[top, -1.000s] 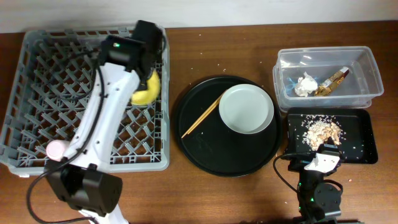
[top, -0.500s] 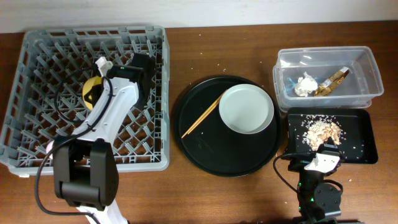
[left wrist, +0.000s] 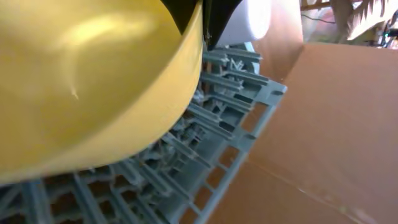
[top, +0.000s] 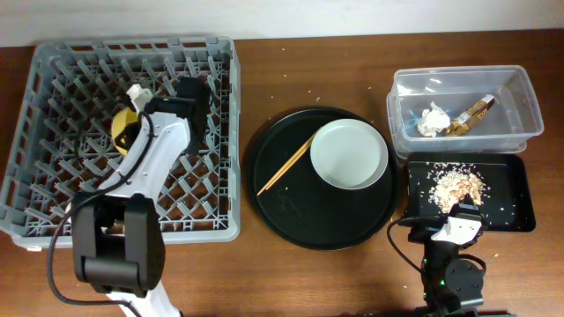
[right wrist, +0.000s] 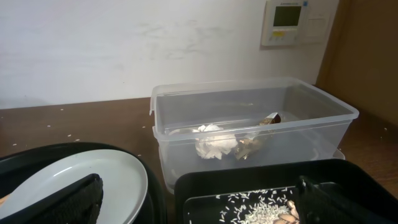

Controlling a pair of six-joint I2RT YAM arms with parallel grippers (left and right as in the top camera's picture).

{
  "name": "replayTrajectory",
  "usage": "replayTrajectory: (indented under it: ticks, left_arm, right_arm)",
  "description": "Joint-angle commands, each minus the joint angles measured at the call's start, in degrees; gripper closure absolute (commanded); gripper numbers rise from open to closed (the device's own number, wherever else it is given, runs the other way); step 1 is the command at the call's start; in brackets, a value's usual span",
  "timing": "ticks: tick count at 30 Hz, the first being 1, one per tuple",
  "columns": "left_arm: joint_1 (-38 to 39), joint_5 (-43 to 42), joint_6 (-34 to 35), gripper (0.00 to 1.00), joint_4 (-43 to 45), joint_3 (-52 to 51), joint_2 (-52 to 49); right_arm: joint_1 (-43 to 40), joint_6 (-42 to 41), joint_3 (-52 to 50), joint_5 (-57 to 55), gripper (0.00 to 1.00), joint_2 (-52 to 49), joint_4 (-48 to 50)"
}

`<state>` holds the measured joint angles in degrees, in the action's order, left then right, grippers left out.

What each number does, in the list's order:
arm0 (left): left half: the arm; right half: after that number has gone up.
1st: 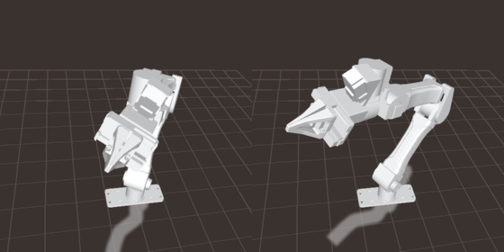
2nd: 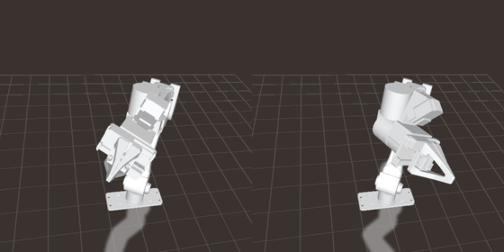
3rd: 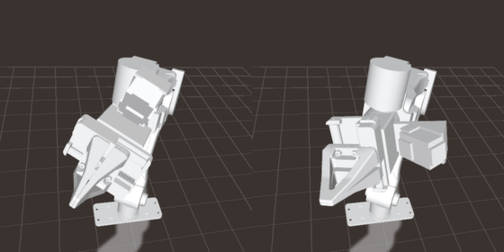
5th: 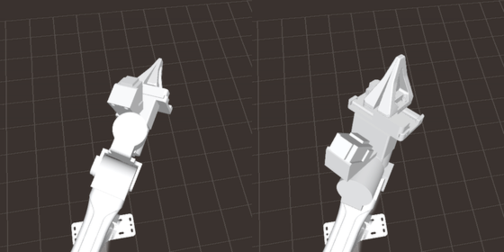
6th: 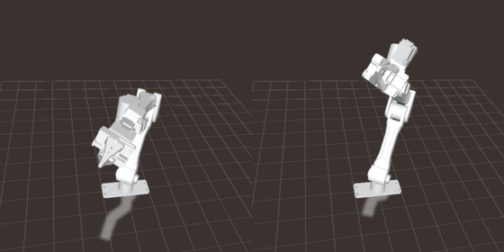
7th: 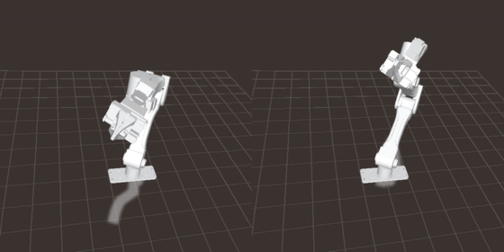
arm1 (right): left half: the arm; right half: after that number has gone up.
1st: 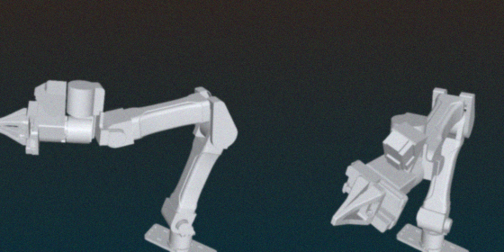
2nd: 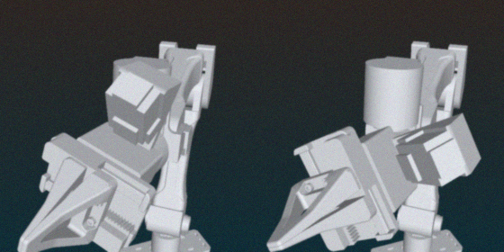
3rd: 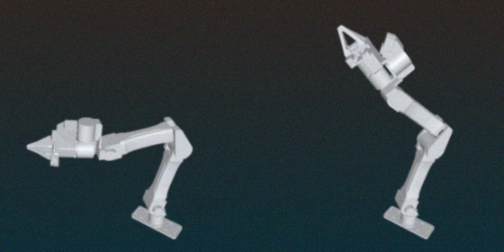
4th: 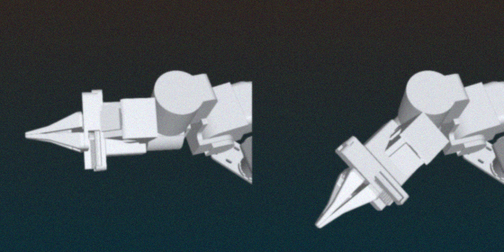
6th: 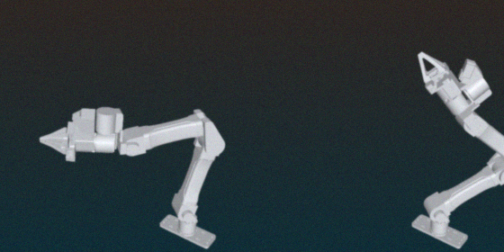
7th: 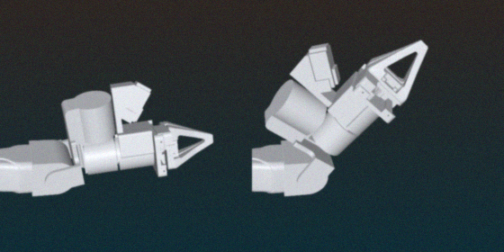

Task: Sort waste into correct bins and load items into the dishwasher rack
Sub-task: 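Grasp the yellow bowl with the left gripper and carry it into the rack, then release the yellow bowl in the rack and lift the left gripper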

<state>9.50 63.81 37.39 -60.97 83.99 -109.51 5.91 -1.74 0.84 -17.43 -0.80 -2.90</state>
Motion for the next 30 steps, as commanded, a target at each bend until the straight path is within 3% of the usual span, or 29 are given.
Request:
replayTrajectory:
  ticks: [1,4,7,12,21,26,30]
  left_arm:
    - [2.8,-5.5,-0.5,1.00,-1.9,-0.8,-1.3]
    - [3.6,9.4,-0.5,1.00,-4.2,-0.8,-1.3]
    - [3.6,16.7,-0.5,1.00,-3.9,-0.8,-1.3]
    - [3.5,13.7,-0.5,1.00,-2.0,-0.8,-4.5]
    - [9.0,7.4,-0.5,1.00,-9.8,-0.7,-4.7]
    - [7.5,14.4,0.6,1.00,-10.1,0.0,3.8]
    - [2.8,16.9,0.6,1.00,-6.8,-0.2,3.7]
  right_arm:
    - [-0.4,-0.6,-0.5,0.3,0.02,0.5,0.0]
    - [-0.4,-0.6,-0.5,0.3,0.02,0.5,0.0]
    - [-0.4,-0.6,-0.5,0.3,0.02,0.5,0.0]
    - [-0.4,-0.6,-0.5,0.3,0.02,0.5,-0.1]
    - [-0.4,-0.6,-0.5,0.3,0.02,0.5,-0.1]
    - [-0.4,-0.6,-0.5,0.3,0.02,0.5,-0.1]
    - [-0.4,-0.6,-0.5,0.3,0.02,0.5,-0.1]
